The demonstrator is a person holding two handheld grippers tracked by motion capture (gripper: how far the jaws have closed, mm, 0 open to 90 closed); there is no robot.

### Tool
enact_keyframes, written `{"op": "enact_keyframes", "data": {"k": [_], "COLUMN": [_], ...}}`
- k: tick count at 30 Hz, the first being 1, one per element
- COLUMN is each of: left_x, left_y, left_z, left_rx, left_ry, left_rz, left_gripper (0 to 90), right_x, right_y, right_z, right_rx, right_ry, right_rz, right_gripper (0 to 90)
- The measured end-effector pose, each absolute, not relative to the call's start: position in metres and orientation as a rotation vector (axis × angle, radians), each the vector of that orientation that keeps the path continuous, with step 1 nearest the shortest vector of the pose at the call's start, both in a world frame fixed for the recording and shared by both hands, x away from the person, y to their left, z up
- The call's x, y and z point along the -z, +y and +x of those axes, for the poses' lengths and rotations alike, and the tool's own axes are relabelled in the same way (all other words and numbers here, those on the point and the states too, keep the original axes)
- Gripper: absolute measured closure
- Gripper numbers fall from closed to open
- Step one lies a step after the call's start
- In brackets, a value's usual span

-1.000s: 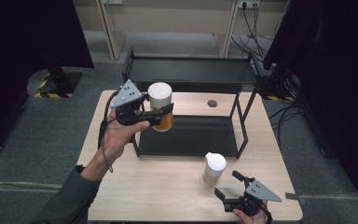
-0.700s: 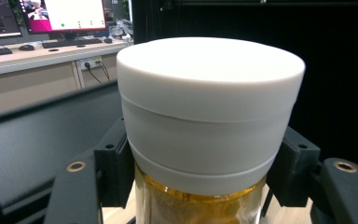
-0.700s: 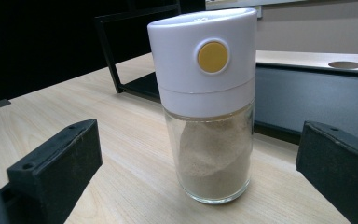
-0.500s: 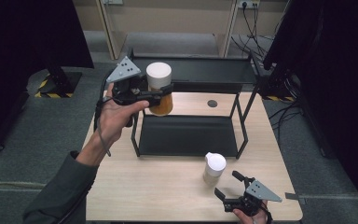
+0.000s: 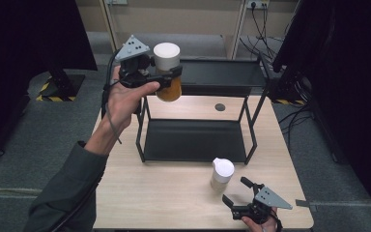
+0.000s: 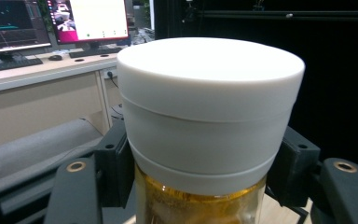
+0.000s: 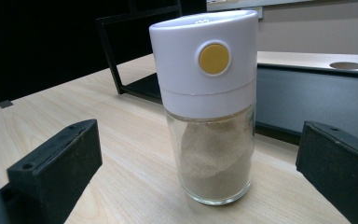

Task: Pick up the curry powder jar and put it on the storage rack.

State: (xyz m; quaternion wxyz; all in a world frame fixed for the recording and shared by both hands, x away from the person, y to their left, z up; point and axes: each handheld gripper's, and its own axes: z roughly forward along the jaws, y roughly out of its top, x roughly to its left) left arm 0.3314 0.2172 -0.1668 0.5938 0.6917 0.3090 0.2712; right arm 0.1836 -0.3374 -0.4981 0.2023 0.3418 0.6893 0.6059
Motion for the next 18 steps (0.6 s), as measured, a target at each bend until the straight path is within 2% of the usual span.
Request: {"op": "enact_keyframes", "data": {"k": [18], "left_x": [0.166], "left_y": [0.192], "left_z": [0.366], "left_rx": [-0.731], "left_ry": [0.824], "left_rz": [1.569], "left_gripper": [35.3], "right_x": [0.498], "right_y": [-0.338], "right_z": [0.184], "right_rx": [-1.699], "right_ry": [1.924], "right_rz": [0.945], "right_gripper": [0.4]}}
